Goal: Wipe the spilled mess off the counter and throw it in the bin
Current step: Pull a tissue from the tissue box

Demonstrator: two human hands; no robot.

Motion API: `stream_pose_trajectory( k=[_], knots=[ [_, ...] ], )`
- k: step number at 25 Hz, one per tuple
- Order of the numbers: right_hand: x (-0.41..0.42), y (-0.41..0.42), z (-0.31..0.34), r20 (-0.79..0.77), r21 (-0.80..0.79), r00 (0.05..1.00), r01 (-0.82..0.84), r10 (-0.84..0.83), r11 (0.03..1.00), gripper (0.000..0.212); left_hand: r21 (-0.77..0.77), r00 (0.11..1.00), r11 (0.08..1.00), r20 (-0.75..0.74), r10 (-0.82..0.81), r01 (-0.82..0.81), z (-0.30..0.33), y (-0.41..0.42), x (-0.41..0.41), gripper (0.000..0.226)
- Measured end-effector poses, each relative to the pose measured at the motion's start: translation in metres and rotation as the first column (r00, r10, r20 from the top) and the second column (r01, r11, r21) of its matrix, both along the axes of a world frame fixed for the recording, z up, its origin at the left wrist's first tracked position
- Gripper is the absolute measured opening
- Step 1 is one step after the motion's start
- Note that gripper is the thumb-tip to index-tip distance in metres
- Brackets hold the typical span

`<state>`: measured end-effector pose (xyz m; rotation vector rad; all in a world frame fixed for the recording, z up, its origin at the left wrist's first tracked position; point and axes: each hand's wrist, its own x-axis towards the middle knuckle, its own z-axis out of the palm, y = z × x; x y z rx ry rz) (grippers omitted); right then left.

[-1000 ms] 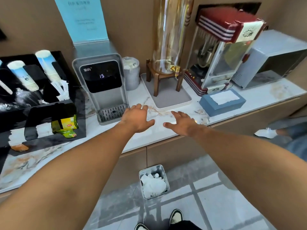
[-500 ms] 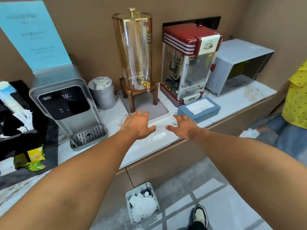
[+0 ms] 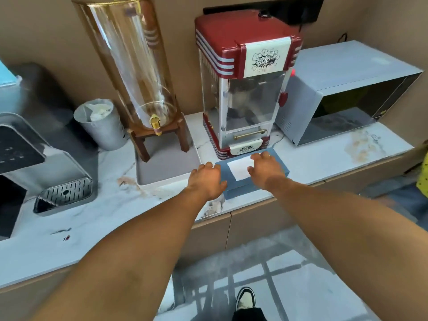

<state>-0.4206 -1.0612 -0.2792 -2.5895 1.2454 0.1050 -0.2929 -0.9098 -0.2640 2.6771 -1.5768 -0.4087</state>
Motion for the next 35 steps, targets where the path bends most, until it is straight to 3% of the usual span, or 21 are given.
stream_pose_trajectory(
  k=[4, 14, 19, 27, 35],
  knots=[
    [-0.013, -0.062, -0.022, -0.035, 0.041, 0.996, 0.083, -0.081, 0.996, 0.044, -0.004, 1.0, 1.0, -0.011, -0.005, 0.005, -0.023, -0.047, -0.009, 0.037],
    [-0.008, -0.106, -0.059, 0.022, 0.124, 0.997, 0.065, -0.068, 0.99, 0.049, 0.023, 0.998, 0.998, -0.008, 0.062, -0.062, -0.069, -0.101, -0.009, 0.05],
    [0.0, -0.11, -0.062, 0.063, 0.124, 0.997, 0.034, -0.042, 0.992, 0.039, -0.027, 0.998, 0.998, 0.018, 0.052, -0.051, -0.075, -0.107, 0.002, 0.03],
    [0.004, -0.1, -0.052, 0.136, 0.147, 0.989, 0.038, -0.058, 0.988, 0.037, -0.071, 0.991, 0.992, -0.096, 0.095, -0.102, -0.065, -0.101, 0.02, 0.025],
    [0.032, -0.045, -0.02, 0.255, 0.235, 0.967, -0.083, 0.021, 0.969, 0.03, -0.094, 0.985, 0.981, -0.05, 0.165, -0.169, -0.042, -0.032, 0.05, 0.022]
  ],
)
